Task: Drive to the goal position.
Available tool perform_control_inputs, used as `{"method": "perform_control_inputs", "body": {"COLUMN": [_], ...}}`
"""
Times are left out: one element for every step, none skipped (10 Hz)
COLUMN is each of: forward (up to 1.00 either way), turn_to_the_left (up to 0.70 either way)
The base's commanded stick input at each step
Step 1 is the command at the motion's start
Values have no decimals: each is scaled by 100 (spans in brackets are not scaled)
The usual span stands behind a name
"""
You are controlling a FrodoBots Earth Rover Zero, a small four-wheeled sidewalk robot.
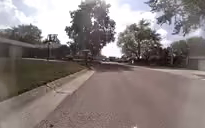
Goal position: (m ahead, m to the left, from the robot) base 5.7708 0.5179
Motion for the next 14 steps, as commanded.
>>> {"method": "perform_control_inputs", "body": {"forward": [100,100,100,100,100,100,100,100,100,100,100,100,100,100], "turn_to_the_left": [0,0,0,0,0,0,0,0,0,0,0,-1,-2,-2]}}
